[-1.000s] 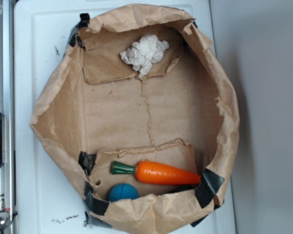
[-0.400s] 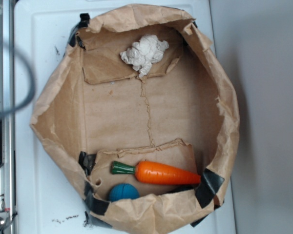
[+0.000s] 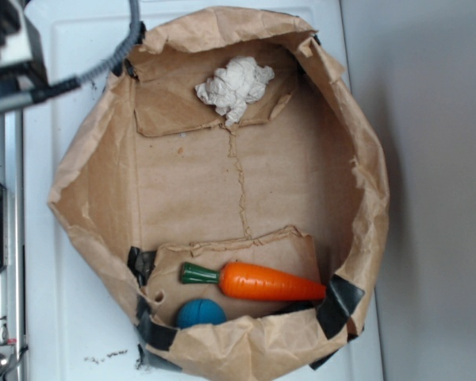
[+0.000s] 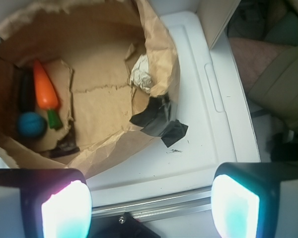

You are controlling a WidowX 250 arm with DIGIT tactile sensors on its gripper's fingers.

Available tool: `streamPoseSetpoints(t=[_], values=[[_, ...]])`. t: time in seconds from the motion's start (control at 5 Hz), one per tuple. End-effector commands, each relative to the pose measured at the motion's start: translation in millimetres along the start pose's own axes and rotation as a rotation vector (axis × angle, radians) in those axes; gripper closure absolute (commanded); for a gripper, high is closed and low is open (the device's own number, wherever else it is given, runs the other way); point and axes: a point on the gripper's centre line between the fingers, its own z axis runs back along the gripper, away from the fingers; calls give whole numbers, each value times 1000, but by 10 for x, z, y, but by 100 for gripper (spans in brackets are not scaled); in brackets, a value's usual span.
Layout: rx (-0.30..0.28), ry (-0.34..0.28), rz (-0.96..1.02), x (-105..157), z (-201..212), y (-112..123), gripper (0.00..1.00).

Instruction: Grab the white paper.

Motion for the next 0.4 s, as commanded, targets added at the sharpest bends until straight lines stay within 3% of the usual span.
streamPoseSetpoints(t=[0.0,0.2], values=[[73,29,-137,-11,-78,-465,0],[40,83,-94,314,-239,-380,0]])
